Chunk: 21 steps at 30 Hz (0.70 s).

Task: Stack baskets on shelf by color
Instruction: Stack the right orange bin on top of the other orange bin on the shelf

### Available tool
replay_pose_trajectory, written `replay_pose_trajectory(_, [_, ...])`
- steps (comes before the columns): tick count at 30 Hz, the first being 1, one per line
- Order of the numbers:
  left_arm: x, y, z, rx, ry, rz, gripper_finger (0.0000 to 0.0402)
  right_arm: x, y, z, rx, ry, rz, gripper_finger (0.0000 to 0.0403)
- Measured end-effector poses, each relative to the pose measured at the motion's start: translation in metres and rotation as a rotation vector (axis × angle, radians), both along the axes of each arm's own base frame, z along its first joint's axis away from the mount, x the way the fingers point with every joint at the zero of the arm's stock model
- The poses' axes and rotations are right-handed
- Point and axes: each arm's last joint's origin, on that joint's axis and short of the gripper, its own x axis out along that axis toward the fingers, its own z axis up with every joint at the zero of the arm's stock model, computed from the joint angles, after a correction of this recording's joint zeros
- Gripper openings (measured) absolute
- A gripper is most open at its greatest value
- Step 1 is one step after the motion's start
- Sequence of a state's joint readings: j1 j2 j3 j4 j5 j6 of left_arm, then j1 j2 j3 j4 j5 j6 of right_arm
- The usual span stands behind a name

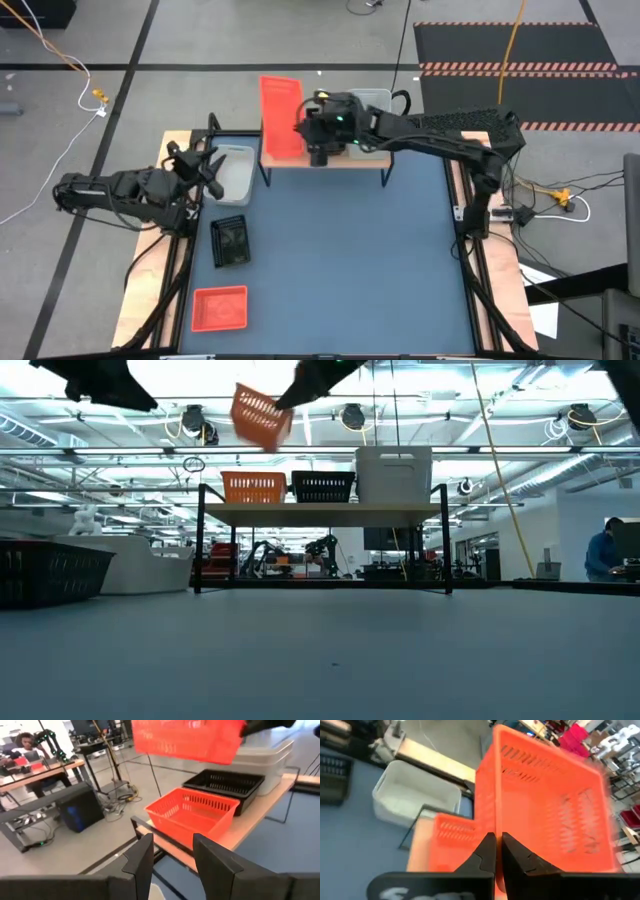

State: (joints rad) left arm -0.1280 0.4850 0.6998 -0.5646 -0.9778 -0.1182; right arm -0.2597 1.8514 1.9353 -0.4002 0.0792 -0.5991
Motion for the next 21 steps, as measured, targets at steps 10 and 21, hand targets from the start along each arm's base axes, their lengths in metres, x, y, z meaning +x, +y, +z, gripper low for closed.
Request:
replay_pose_trajectory(10, [0.004, 0.002, -0.002, 0.006, 0.023, 0.023, 0.0140, 0.042, -0.022, -0.042, -0.022, 0.096, -0.143, 0.0001])
replay_pose_trajectory(21, [0.010, 0.002, -0.006, 0.019, 0.078, 0.020, 0.0140, 0.035, -0.014, -0.051, 0.036, 0.216, -0.168, 0.0002])
